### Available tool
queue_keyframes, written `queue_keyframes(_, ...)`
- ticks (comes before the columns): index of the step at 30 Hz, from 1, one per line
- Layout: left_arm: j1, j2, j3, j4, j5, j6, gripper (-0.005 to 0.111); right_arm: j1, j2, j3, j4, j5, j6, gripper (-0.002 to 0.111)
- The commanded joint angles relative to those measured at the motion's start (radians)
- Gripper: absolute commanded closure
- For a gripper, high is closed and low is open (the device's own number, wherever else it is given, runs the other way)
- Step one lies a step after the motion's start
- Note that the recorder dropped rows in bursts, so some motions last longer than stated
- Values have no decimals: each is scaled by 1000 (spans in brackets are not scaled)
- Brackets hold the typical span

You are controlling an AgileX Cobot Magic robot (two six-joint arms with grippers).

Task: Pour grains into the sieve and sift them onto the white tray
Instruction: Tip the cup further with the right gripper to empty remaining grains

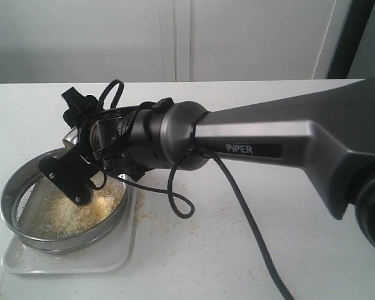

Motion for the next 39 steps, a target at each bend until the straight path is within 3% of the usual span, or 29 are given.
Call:
queue_keyframes(1,2,-5,2,-8,-2,-4,107,14,-13,-6,-39,12,12,108)
queue_keyframes(17,2,-5,2,-8,-2,-4,107,46,2,-6,-252,76,117,108)
queue_keyframes(29,2,-5,2,-8,-2,-4,107,97,54,-6,-556,227,268,108)
queue_keyframes(39,2,-5,2,-8,-2,-4,107,117,75,-6,-569,258,304,108)
